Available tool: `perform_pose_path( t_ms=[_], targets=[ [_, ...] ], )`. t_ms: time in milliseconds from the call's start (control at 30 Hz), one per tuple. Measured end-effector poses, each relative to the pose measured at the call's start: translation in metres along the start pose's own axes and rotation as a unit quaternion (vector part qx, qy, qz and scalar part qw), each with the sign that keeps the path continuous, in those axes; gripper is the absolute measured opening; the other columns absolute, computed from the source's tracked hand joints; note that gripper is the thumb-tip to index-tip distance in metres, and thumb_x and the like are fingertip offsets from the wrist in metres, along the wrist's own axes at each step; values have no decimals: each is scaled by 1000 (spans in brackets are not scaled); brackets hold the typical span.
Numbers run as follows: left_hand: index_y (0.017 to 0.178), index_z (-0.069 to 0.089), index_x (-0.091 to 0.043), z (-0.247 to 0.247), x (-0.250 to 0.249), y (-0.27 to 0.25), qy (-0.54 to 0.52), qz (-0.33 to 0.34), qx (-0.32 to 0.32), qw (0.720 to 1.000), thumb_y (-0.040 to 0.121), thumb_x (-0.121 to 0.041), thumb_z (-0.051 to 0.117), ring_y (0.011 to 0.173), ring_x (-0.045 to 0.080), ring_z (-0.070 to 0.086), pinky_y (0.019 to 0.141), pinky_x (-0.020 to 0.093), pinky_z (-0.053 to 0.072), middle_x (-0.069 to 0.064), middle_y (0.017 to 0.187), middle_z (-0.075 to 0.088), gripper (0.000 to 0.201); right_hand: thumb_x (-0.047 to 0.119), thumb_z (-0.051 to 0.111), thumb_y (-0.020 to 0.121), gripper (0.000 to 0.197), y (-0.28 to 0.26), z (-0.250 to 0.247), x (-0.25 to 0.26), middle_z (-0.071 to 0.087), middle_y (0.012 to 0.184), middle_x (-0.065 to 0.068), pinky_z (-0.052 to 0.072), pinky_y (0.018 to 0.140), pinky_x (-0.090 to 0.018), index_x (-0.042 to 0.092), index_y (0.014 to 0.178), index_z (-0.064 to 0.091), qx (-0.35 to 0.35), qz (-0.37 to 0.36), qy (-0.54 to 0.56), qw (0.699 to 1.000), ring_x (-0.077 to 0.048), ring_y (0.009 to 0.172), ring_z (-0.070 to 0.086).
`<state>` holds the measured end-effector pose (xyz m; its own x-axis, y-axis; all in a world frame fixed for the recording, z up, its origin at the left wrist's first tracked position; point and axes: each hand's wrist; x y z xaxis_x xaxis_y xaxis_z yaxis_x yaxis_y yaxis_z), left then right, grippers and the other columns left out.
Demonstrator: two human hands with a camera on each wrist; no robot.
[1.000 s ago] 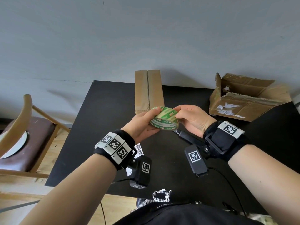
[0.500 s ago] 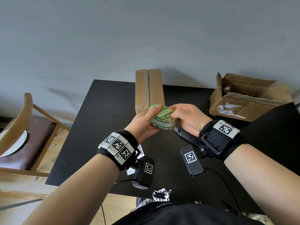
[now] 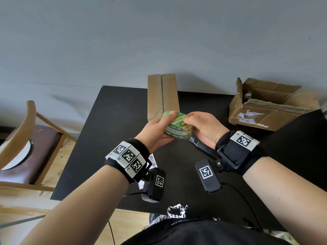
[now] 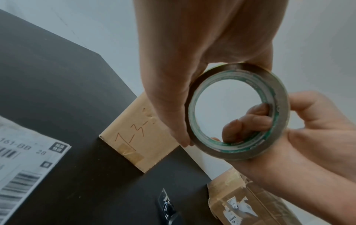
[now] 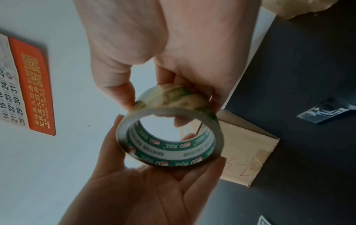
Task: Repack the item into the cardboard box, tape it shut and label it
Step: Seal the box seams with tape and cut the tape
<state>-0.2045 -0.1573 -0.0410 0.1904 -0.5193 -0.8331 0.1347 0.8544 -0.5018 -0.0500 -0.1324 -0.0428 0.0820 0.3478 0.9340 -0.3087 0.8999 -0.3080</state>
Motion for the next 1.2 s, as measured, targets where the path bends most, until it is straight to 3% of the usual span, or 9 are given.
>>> perform_pose_path(
  t_ms=[200,400,600,733,833,933,1067,1200],
  targets=[
    [107,61,-14,0,8,0,-11,2,-14,1000,89,-43,57,101,20,67,99,39,48,7,103,72,34,-7,45,88,22,-1,3,2,60,78,-16,43,91,-46,2,71,58,5,6,-4,1000,-26,81,57],
    [112,60,-11,-4,6,0,-101,-45,-4,994,88,-50,52,98,27,69,87,38,54,16,106,70,46,-11,37,88,25,-2,-2,6,63,83,-16,48,87,-37,-2,84,59,37,18,43,998,-22,79,61],
    [120,57,-10,-6,6,0,-106,-78,25,991,89,-57,43,106,31,64,95,41,49,19,116,65,58,-11,36,88,28,-5,-4,7,66,80,-12,50,84,-35,0,83,60,33,27,40,998,-21,78,62],
    [120,55,-18,-7,2,4,13,-31,-42,999,86,-55,54,106,26,64,97,42,48,9,112,66,50,-12,38,88,24,-6,-1,4,62,87,-18,44,95,-44,-2,86,60,19,23,9,1000,-25,84,59],
    [122,51,-19,-4,4,3,99,13,-32,994,82,-51,62,103,18,65,90,34,52,5,114,65,52,-12,42,87,24,-7,2,5,61,88,-19,42,99,-50,0,84,62,10,16,-17,1000,-29,89,57],
    [119,53,-17,-3,6,2,78,26,-23,996,84,-43,63,102,17,66,88,31,53,5,112,67,45,-10,46,83,21,-7,4,6,62,90,-21,41,100,-52,0,86,63,19,13,-16,1000,-32,92,57],
    [115,57,-14,-5,4,-1,22,11,2,1000,88,-41,59,102,19,67,91,33,52,7,109,69,38,5,52,68,25,-7,5,10,64,92,-19,46,94,-45,2,89,65,38,22,-17,999,-29,93,60],
    [109,60,-16,-4,5,-4,-13,-1,8,1000,89,-40,56,101,21,67,93,36,51,8,105,70,32,-4,49,84,17,-5,4,9,62,94,-20,46,95,-45,-2,94,62,42,25,-13,999,-29,92,59]
  ],
)
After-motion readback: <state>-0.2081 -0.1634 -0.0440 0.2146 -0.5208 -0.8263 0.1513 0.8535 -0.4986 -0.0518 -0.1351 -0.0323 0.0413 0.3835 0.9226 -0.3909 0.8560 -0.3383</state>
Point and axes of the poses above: each hand's wrist, its own y-axis towards the middle knuckle, its own z-axis out of the palm, x = y × z
